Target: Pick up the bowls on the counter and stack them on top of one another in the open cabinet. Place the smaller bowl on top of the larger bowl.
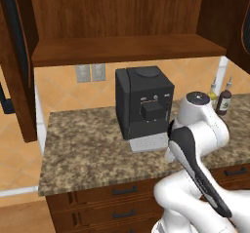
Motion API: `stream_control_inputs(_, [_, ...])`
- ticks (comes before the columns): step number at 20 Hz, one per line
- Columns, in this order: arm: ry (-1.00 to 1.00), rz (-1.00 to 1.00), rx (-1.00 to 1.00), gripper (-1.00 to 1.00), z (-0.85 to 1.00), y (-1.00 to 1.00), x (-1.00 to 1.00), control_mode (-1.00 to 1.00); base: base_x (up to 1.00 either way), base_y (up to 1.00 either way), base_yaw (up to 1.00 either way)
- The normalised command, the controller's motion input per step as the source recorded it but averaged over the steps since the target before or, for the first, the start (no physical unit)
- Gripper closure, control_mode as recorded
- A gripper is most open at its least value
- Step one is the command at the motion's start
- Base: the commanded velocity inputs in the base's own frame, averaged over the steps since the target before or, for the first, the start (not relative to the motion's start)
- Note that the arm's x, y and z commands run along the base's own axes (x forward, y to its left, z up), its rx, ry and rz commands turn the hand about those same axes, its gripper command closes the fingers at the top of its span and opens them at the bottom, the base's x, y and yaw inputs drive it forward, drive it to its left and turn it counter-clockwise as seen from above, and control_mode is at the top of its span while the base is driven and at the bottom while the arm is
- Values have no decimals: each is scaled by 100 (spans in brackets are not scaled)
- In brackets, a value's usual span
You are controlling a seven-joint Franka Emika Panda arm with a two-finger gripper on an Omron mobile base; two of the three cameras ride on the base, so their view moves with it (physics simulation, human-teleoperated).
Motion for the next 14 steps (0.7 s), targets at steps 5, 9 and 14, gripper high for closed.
stream_control_inputs(5, [-7, 0, 30, 100, 7, -100, 11, -100, 0, 0, 0])
stream_control_inputs(9, [4, 0, 7, 100, 0, -62, 4, -100, 0, 0, 0])
stream_control_inputs(14, [8, 0, -1, 100, 0, -23, 9, -100, 0, 0, 0])
